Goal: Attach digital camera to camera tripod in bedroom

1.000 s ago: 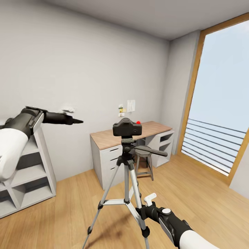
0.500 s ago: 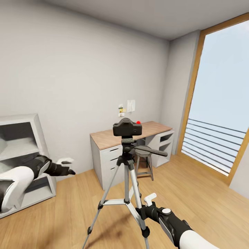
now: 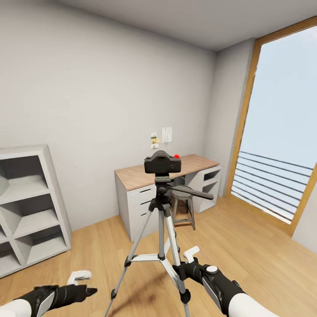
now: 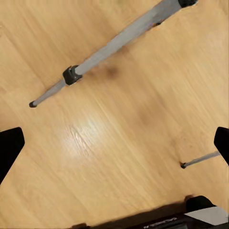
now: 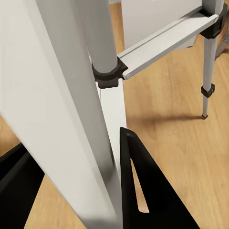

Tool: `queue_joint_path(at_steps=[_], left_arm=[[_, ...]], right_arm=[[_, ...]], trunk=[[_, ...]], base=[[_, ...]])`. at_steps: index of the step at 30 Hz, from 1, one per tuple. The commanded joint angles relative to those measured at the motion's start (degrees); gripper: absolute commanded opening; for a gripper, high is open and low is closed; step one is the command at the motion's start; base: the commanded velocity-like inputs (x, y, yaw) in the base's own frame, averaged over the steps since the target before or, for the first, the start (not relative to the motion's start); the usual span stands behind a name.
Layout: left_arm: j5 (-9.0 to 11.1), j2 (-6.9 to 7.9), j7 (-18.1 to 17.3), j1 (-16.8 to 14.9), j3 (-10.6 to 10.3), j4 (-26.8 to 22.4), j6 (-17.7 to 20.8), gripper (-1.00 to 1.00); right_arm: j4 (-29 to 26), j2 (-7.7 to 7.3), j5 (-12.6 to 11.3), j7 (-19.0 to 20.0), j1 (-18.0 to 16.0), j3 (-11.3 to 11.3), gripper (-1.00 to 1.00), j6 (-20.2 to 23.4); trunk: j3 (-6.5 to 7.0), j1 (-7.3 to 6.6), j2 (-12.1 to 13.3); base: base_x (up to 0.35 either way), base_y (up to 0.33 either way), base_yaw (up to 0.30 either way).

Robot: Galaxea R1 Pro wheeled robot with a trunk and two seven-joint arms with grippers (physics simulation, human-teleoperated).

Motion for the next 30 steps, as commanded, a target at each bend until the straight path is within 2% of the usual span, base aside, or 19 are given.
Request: queue_joint_path(at_steps=[1, 5, 6, 9, 12, 14, 15, 16, 17, 20, 21, 23, 25, 28, 29, 30], left_arm=[[1.5, -0.04, -0.2, 1.6, -0.3, 0.0, -1.9, 1.00], [5.1, -0.58, -0.1, 6.2, -0.3, 0.0, -7.1, 1.00], [6.6, -1.09, -0.1, 8.1, -0.3, 0.1, -8.3, 1.00], [8.0, -1.80, 0.4, 10.9, -0.2, 0.1, -9.5, 1.00], [8.8, -2.75, 3.6, 13.2, -0.2, 0.1, -10.1, 1.00], [9.1, -3.99, 8.8, 14.3, -0.2, 0.1, -10.1, 1.00], [9.2, -5.05, 13.4, 15.0, -0.2, 0.1, -10.1, 1.00], [9.2, -5.58, 15.9, 15.3, -0.2, 0.1, -10.1, 1.00], [9.3, -6.60, 21.4, 16.0, -0.2, 0.1, -10.1, 1.00], [9.5, -8.01, 29.2, 16.6, -0.2, 0.1, -10.0, 1.00], [9.6, -8.89, 33.6, 16.8, -0.2, 0.1, -9.5, 1.00], [10.0, -10.01, 38.1, 17.2, -0.1, 0.2, -7.9, 1.00], [10.6, -10.49, 39.8, 17.4, -0.1, 0.2, -6.5, 1.00], [13.2, -11.02, 41.9, 17.9, -0.1, 0.1, -3.6, 1.00], [14.2, -11.09, 42.2, 18.0, -0.1, 0.1, -3.1, 1.00], [16.5, -11.16, 42.7, 18.1, -0.1, 0.1, -2.3, 1.00]], right_arm=[[0.1, 0.01, 0.9, 0.2, 0.0, 0.5, -1.00, 0.1], [0.1, -0.03, 0.9, 0.2, 0.0, 0.5, -1.00, 0.1], [0.1, -0.02, 0.9, 0.2, 0.0, 0.5, -1.00, 0.1], [0.1, -0.02, 0.9, 0.2, 0.0, 0.5, -1.00, 0.1], [0.2, 0.04, 0.9, 0.2, 0.0, 0.5, -1.00, 0.1], [0.2, 0.01, 0.9, 0.2, 0.0, 0.5, -1.00, 0.1], [0.2, 0.00, 0.9, 0.2, 0.0, 0.5, -1.00, 0.1], [0.2, 0.00, 0.9, 0.2, 0.0, 0.5, -1.00, 0.1], [0.2, 0.01, 0.9, 0.2, 0.0, 0.5, -1.00, 0.1], [0.3, 0.04, 0.9, 0.2, 0.0, 0.5, -1.00, 0.1], [0.3, 0.04, 0.9, 0.2, 0.0, 0.5, -1.00, 0.1], [0.3, 0.01, 0.9, 0.2, 0.0, 0.5, -1.00, 0.1], [0.3, -0.02, 0.9, 0.2, 0.0, 0.5, -1.00, 0.1], [0.3, -0.05, 0.9, 0.2, 0.0, 0.5, -1.00, 0.1], [0.3, -0.04, 0.9, 0.2, 0.0, 0.5, -1.00, 0.1], [0.3, -0.03, 0.9, 0.2, 0.0, 0.5, -1.00, 0.1]], trunk=[[-0.11, 0.02, -0.1], [-0.11, 0.02, -0.1], [-0.11, 0.02, -0.1], [-0.11, 0.02, -0.1], [-0.11, 0.02, -0.1], [-0.11, 0.02, -0.1], [-0.11, 0.02, -0.1], [-0.11, 0.02, -0.1], [-0.11, 0.02, -0.1], [-0.11, 0.02, -0.1], [-0.11, 0.02, -0.1], [-0.11, 0.02, -0.1], [-0.11, 0.02, -0.1], [-0.11, 0.02, -0.1], [-0.11, 0.02, -0.1], [-0.11, 0.02, -0.1]], base=[[0.000, 0.000, 0.000], [0.000, 0.000, 0.000], [0.000, 0.000, 0.000], [0.000, 0.000, 0.000], [0.000, 0.000, 0.000], [0.000, 0.000, 0.000], [0.000, 0.000, 0.000], [0.000, 0.000, 0.000], [0.000, 0.000, 0.000], [0.000, 0.000, 0.000], [0.000, 0.000, 0.000], [0.000, 0.000, 0.000], [0.000, 0.000, 0.000], [0.000, 0.000, 0.000], [0.000, 0.000, 0.000], [0.000, 0.000, 0.000]])
